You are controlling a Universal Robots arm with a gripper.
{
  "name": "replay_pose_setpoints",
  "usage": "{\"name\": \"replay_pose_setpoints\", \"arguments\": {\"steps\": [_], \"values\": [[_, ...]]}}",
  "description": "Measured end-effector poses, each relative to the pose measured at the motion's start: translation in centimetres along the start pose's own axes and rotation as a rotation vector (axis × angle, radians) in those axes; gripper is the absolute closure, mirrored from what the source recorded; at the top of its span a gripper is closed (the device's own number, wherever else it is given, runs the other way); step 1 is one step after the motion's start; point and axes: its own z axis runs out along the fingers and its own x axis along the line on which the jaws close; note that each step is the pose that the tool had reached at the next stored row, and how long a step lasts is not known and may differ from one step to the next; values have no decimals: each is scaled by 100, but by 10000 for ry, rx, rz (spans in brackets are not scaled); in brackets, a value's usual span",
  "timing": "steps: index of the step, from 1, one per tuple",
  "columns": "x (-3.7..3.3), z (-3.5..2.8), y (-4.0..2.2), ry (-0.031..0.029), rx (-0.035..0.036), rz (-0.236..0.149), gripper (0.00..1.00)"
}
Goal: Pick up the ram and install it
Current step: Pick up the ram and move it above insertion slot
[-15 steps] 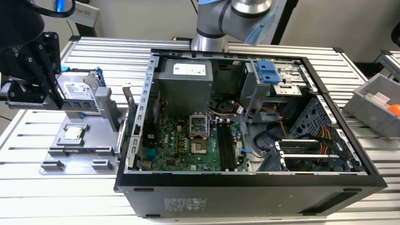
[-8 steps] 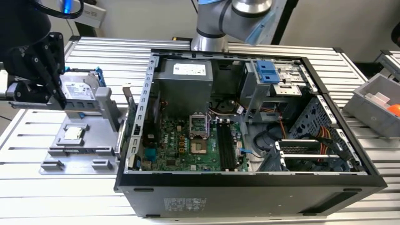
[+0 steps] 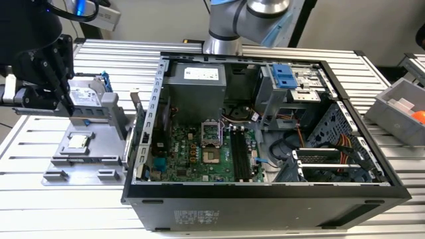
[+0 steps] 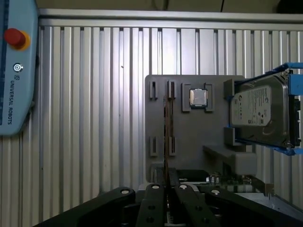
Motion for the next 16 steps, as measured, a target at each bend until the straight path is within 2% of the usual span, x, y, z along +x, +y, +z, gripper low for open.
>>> {"name": "replay_pose_setpoints", "arguments": {"steps": [4, 7, 11, 15, 16], "values": [[-1, -4, -41, 6, -71, 4, 100], [-1, -5, -46, 8, -31, -23, 100], [-3, -7, -57, 16, 120, -146, 100], [-5, -9, -62, 27, 446, -320, 100], [-5, -8, -64, 29, 469, -347, 100]]}}
